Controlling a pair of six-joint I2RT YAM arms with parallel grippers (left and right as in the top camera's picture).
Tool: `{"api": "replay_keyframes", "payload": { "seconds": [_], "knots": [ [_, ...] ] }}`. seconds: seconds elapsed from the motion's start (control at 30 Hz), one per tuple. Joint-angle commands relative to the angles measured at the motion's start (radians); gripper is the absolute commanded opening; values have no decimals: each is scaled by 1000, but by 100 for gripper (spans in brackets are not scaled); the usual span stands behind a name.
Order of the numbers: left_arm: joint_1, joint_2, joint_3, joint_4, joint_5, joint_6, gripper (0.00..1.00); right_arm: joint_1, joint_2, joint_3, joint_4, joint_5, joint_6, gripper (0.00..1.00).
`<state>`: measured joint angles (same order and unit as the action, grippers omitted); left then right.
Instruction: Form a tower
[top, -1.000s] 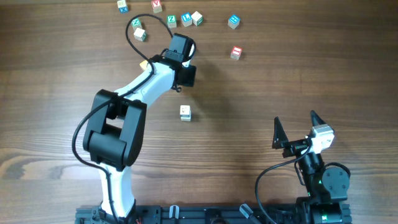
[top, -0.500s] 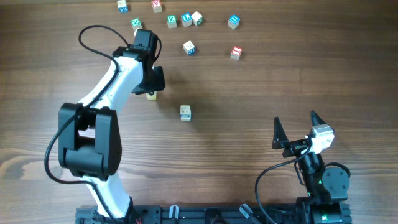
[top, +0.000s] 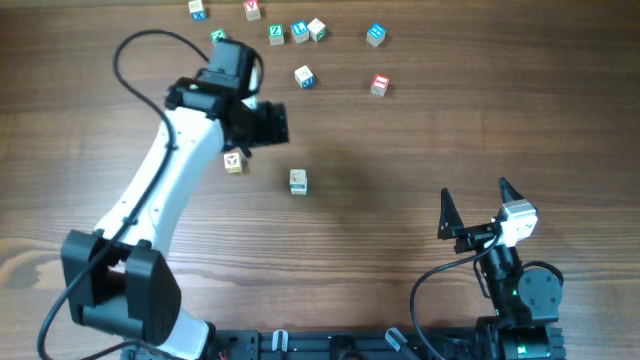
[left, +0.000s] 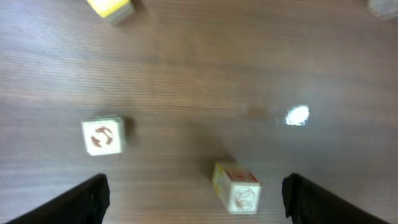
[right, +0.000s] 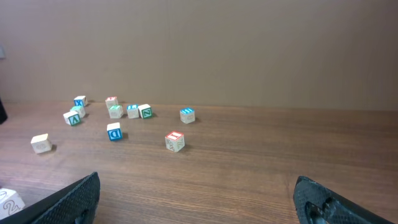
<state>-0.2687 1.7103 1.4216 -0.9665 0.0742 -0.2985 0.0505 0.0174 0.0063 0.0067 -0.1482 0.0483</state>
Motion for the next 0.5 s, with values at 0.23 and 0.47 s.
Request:
{"api": "replay_keyframes", "payload": {
  "seconds": [0.23, 0.47],
  "knots": [
    [-220, 135, -107, 24, 19, -48, 91, 2, -8, -1, 3, 11, 6, 100],
    [-240, 195, -161, 100, -47, -117, 82, 2, -8, -1, 3, 11, 6, 100]
  ]
}}
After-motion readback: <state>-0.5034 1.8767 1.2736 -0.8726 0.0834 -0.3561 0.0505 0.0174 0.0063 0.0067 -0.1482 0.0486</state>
